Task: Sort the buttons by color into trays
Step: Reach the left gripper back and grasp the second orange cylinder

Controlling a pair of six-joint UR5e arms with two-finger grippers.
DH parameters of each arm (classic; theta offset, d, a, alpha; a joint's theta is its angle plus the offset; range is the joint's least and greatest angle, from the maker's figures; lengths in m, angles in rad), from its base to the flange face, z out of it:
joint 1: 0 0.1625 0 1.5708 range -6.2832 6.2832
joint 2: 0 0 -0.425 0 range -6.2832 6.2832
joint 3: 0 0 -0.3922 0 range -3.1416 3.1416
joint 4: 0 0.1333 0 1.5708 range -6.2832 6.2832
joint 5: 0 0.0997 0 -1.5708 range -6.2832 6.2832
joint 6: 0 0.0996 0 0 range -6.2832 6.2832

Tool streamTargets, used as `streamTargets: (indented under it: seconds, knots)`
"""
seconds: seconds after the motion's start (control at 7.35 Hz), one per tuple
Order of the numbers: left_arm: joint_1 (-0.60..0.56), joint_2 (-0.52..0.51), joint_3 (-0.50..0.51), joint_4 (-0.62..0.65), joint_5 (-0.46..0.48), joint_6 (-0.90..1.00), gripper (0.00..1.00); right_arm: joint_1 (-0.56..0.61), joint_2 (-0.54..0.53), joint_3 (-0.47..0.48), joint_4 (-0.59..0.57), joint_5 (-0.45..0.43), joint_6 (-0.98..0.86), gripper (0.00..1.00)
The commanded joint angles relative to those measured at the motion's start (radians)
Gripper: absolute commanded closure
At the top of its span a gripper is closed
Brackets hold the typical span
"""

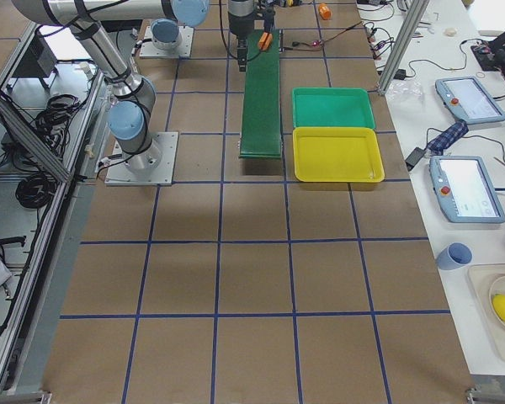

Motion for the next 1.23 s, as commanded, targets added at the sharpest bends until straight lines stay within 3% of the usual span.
streamTargets:
  seconds: [0.0,0.27,0.41,0.68,1.09]
  knots:
    - [0.051,-0.143,0.183,0.003,-0.004,0.603,0.00,0.000,0.000,0.000,0.001,0.000,-0.001,0.00]
    - [0.128,-0.270,0.262,0.041,0.007,0.992,0.00,0.001,0.000,0.000,0.001,0.000,-0.001,0.00]
    - [0.131,-0.322,0.274,0.104,0.007,1.091,0.00,0.000,0.000,0.000,0.001,0.000,-0.001,0.00]
    - [0.152,-0.405,0.350,0.137,0.047,1.210,0.00,0.000,0.000,0.006,0.001,0.000,0.000,0.00]
    - [0.156,-0.534,0.510,0.149,0.033,1.345,0.00,0.000,-0.010,0.026,-0.003,0.000,0.000,0.00]
